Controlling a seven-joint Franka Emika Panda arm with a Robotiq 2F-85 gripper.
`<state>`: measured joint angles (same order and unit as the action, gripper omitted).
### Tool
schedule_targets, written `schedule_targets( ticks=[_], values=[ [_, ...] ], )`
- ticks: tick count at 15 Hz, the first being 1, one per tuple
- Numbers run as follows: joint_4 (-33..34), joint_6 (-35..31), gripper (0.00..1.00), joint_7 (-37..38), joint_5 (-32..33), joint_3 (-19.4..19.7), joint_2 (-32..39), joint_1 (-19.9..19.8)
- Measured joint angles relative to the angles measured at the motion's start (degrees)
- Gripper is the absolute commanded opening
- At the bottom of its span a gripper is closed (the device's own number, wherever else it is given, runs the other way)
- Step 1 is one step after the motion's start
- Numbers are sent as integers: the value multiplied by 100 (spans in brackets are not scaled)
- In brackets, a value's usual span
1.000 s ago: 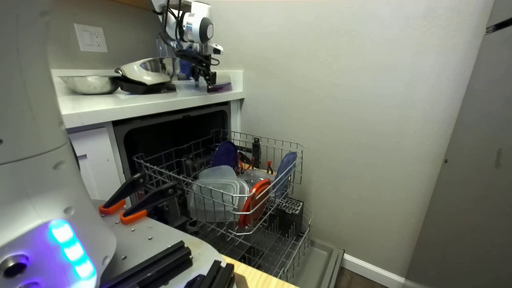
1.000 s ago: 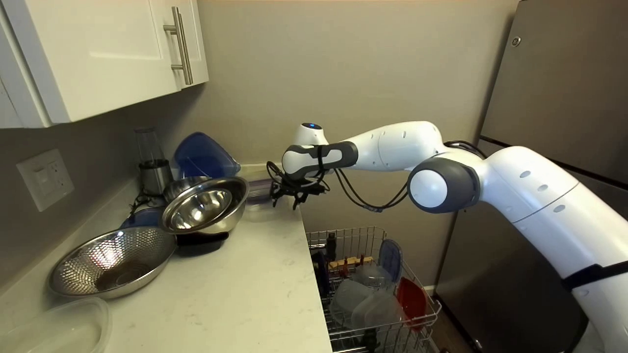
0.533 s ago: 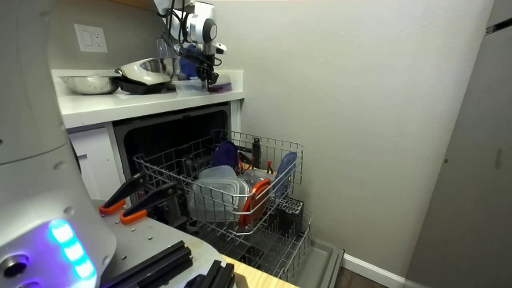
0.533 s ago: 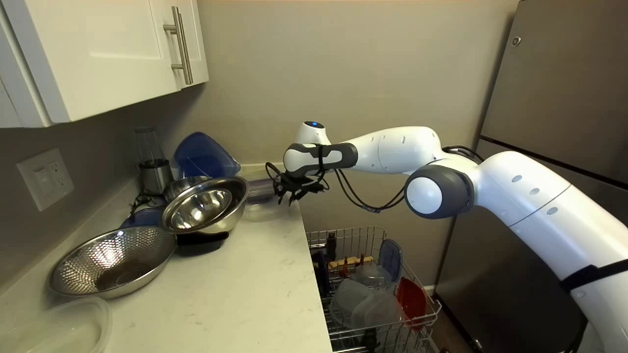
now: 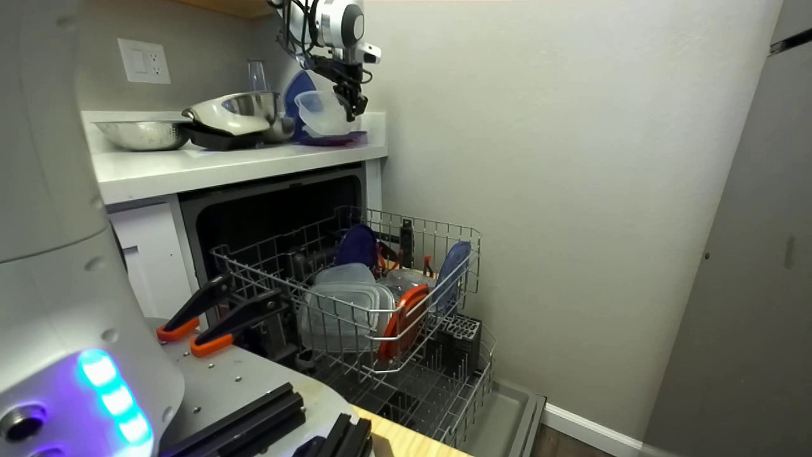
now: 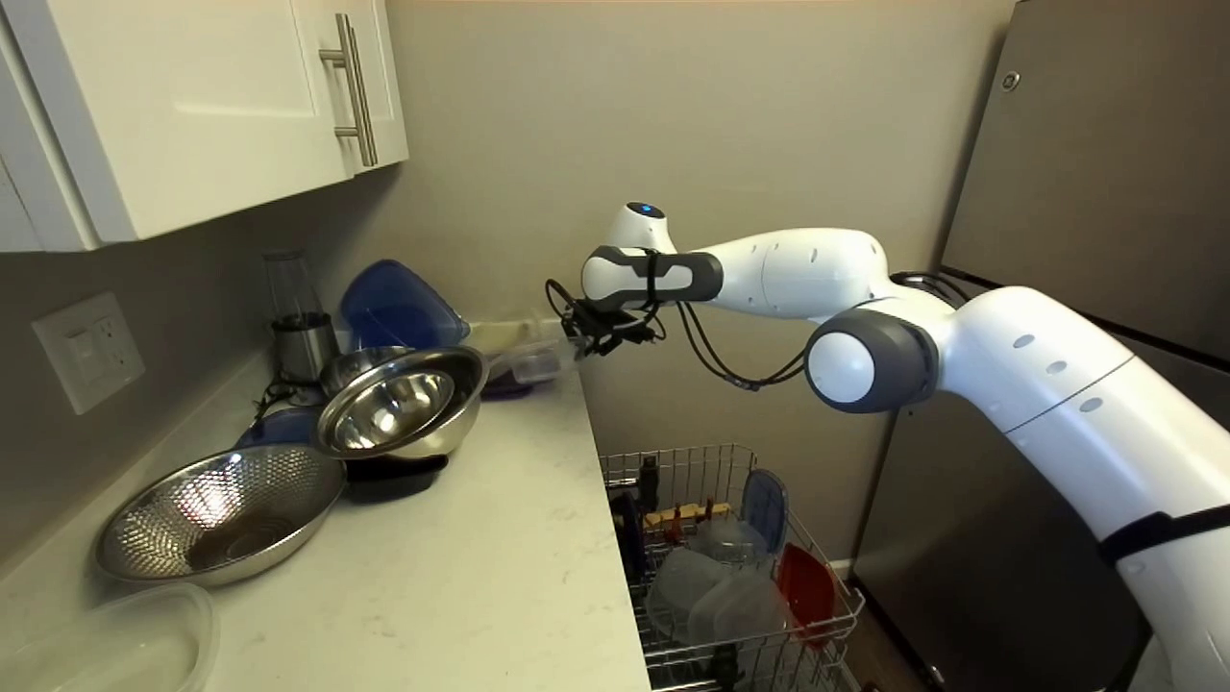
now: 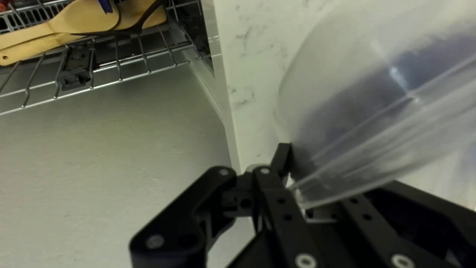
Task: Remove the clear bowl from the countertop and put it in the dishwasher
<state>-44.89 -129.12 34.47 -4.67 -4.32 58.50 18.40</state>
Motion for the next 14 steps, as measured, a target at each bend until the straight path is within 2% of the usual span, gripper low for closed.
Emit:
schedule_targets(
  ticks=[7,12,14],
  values=[
    [44,60,3,-8,-60,-83,-85,-59],
    [45,681,3,-219,-60,-138,-252,-72],
    [45,948,3,-628,-177,-374,-289,-153]
  ],
)
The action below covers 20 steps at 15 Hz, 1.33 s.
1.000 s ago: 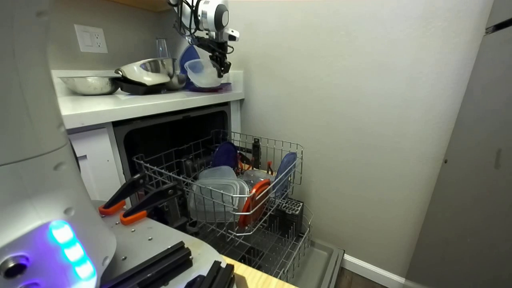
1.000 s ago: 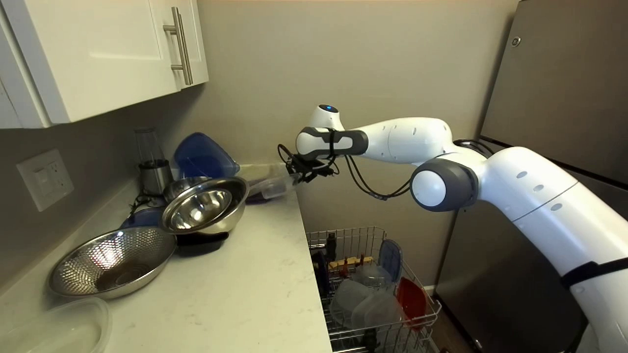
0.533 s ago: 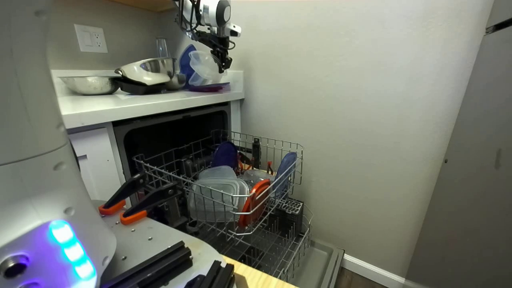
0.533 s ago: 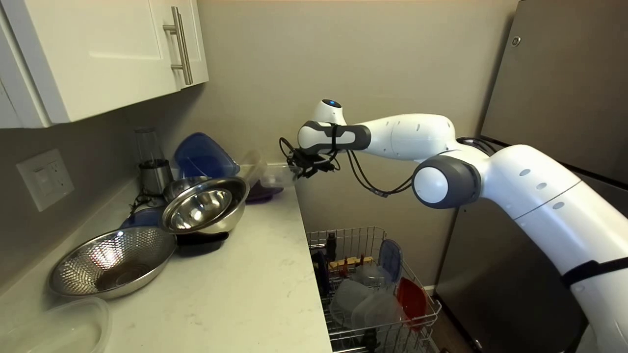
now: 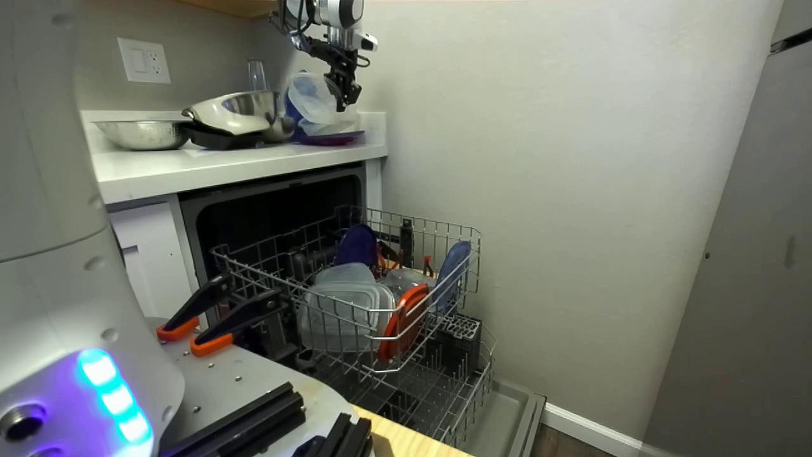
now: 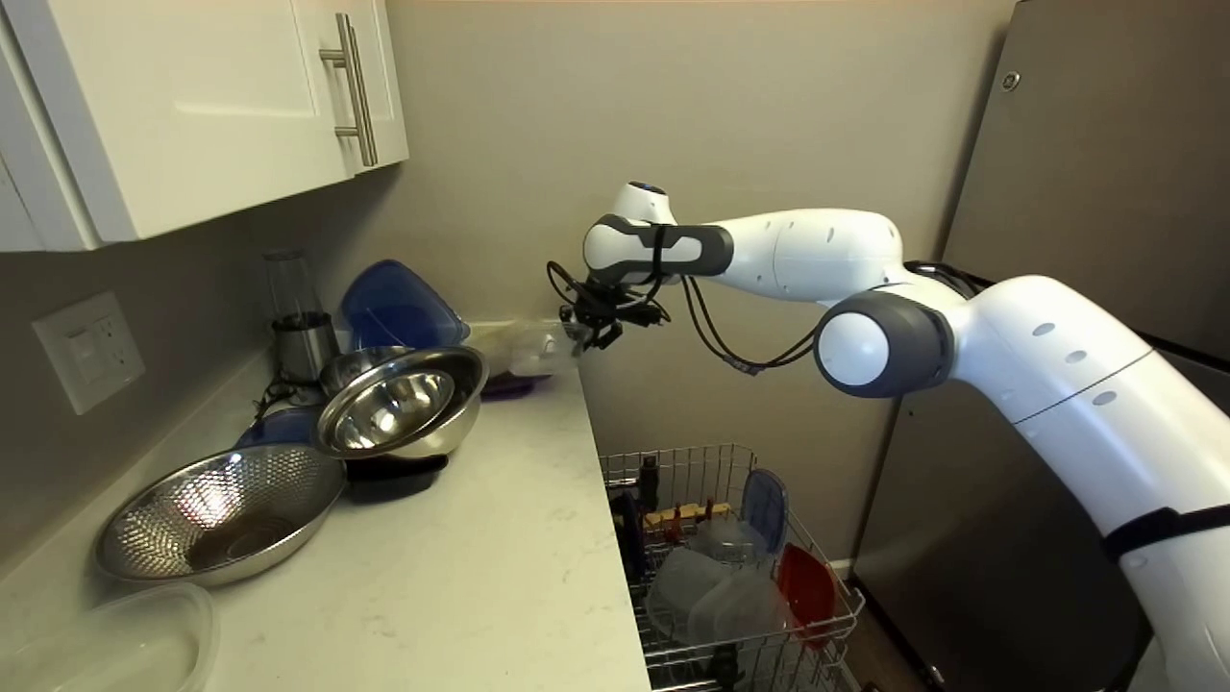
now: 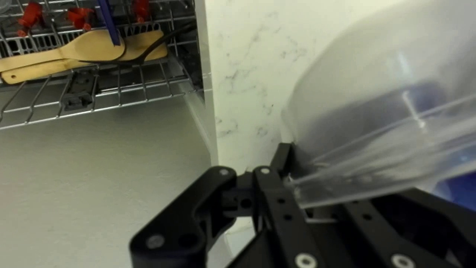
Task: Remove the clear bowl from the countertop and put it in the dishwasher
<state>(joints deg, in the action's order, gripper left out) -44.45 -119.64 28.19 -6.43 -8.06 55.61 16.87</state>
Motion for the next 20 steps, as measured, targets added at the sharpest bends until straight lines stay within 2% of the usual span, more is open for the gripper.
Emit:
schedule_targets(
  ticks=[5,9,16,20],
  values=[
    [-5,1116,4,-848,-234,-476,-14,-274],
    [-17,2406,4,-1228,-217,-524,-49,-443],
    [-23,4252,4,-1231,665,-170,-49,-244],
    [7,4990,4,-1299,1440,92,-8,-2]
  ],
)
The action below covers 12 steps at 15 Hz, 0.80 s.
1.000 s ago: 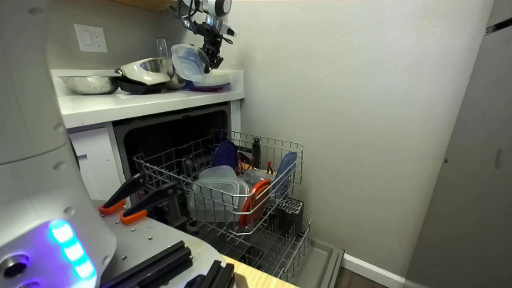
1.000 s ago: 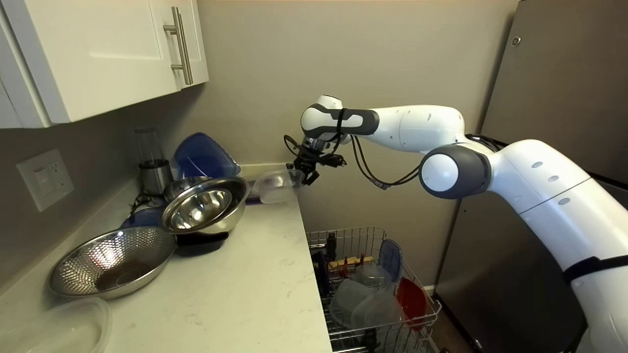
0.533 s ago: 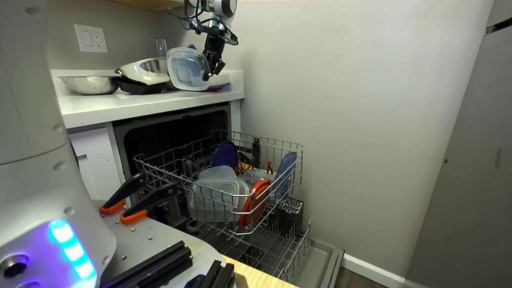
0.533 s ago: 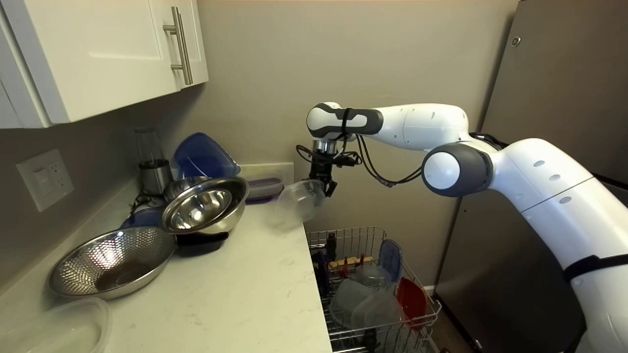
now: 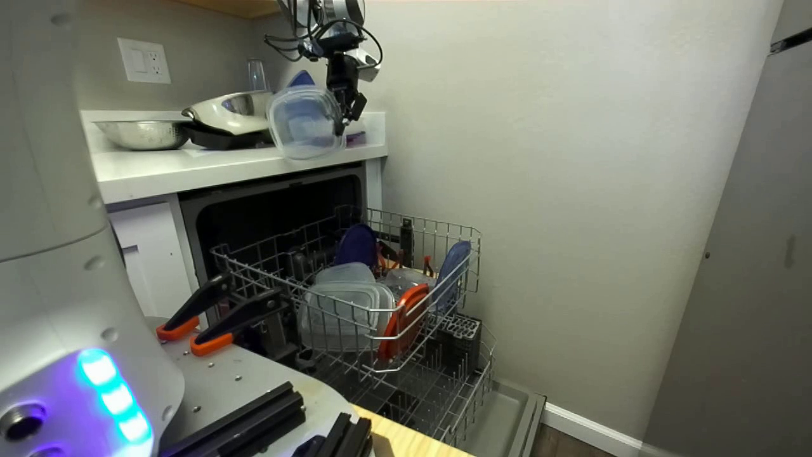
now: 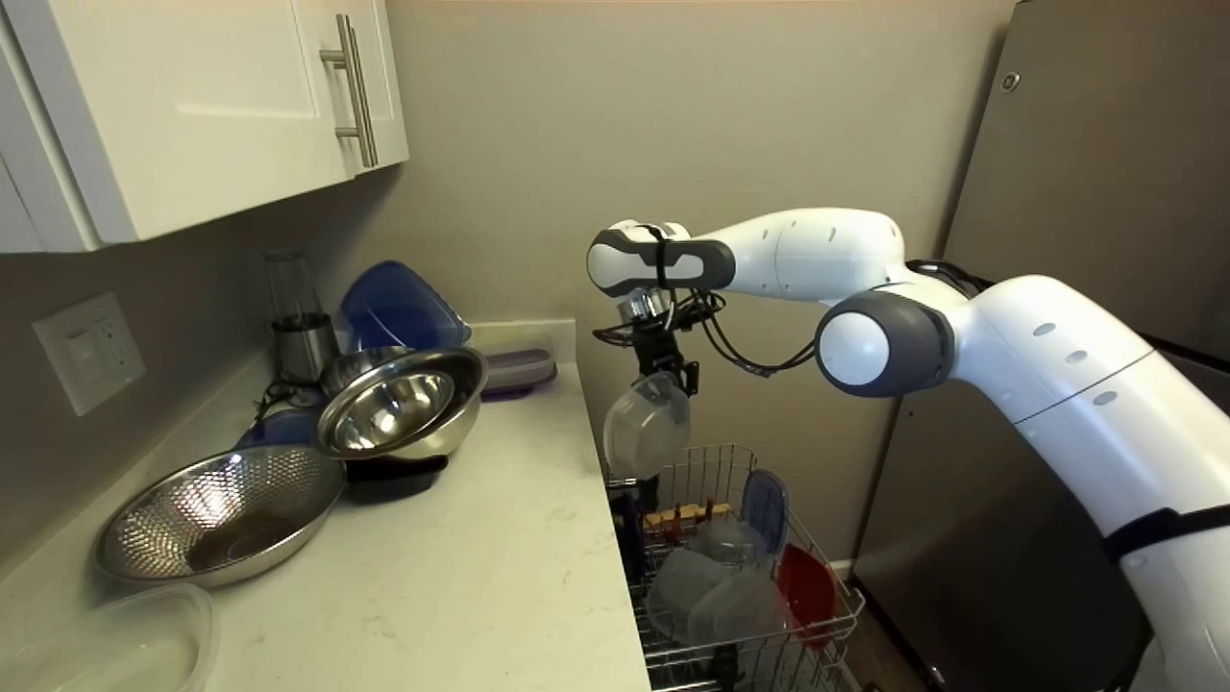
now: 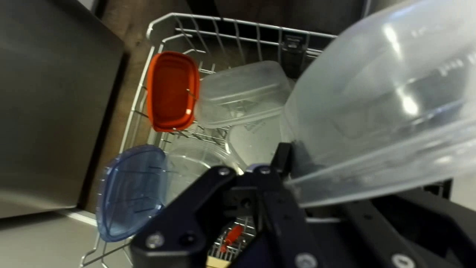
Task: Remove the clear bowl from the countertop and put it in the dishwasher
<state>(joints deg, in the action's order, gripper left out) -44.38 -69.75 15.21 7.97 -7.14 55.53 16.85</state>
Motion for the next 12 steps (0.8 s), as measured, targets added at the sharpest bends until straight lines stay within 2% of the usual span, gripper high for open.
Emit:
schedule_targets(
  ticks=[7,12],
  values=[
    [18,74,4,-496,1778,609,479,447],
    [16,-1125,4,-374,2849,990,1016,708]
  ],
)
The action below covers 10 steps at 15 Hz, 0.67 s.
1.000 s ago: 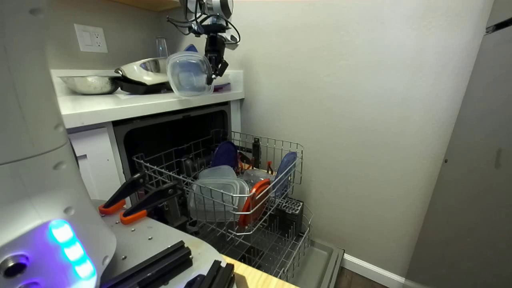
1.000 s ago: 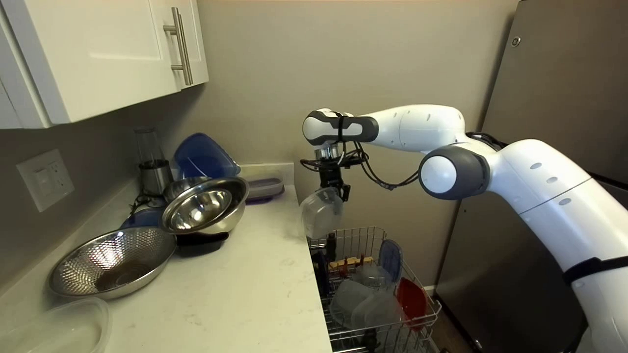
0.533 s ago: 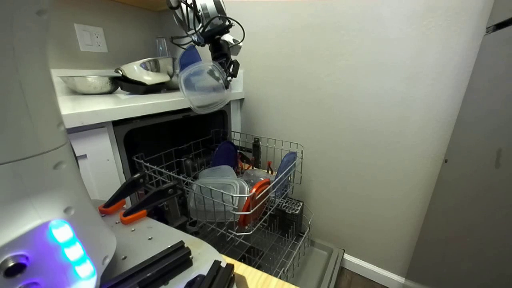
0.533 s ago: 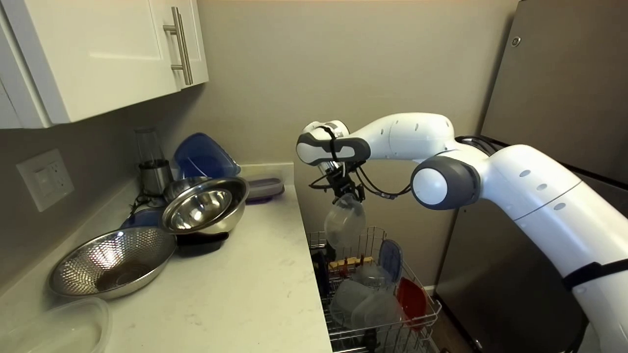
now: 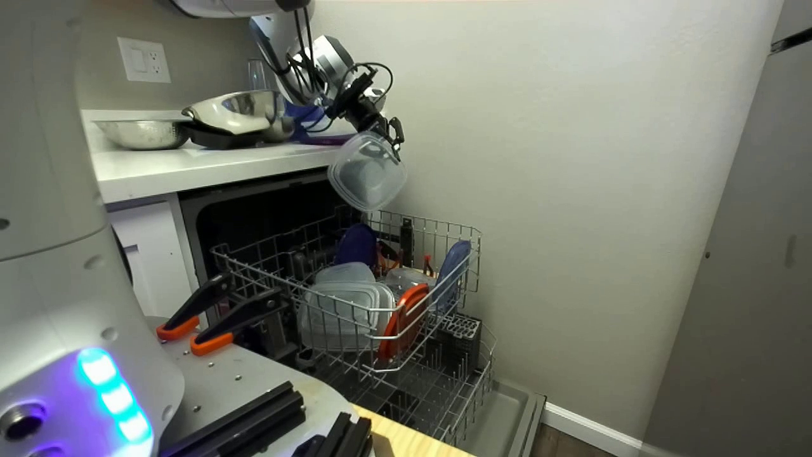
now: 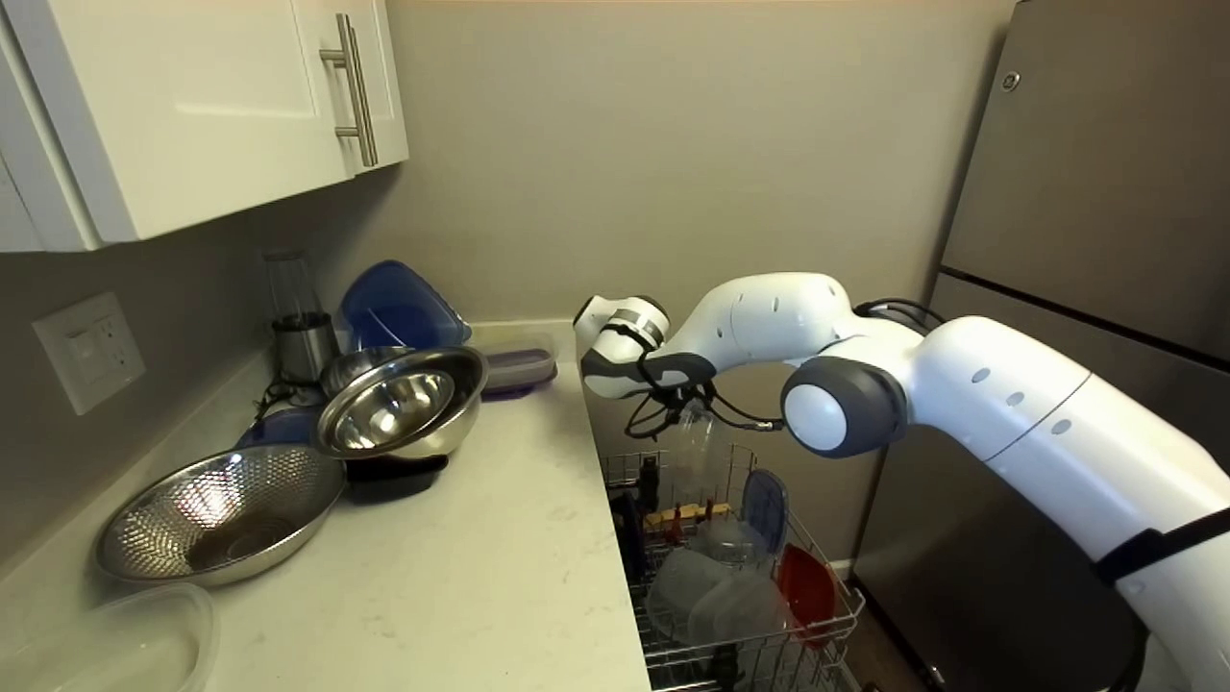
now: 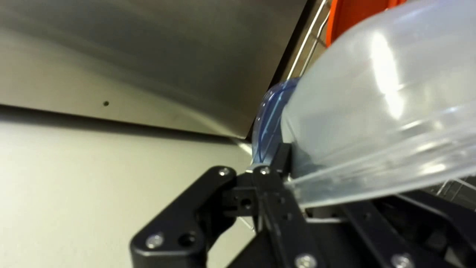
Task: Remove the clear bowl from the countertop and put it in the dishwasher
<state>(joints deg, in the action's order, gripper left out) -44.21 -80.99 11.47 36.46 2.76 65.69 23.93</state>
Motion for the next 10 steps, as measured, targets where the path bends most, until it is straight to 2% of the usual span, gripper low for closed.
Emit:
schedule_targets(
  ticks=[4,10],
  values=[
    [-1,-723,4,603,147,90,280,26],
    [-27,-766,4,1065,-478,-134,333,-115]
  ],
)
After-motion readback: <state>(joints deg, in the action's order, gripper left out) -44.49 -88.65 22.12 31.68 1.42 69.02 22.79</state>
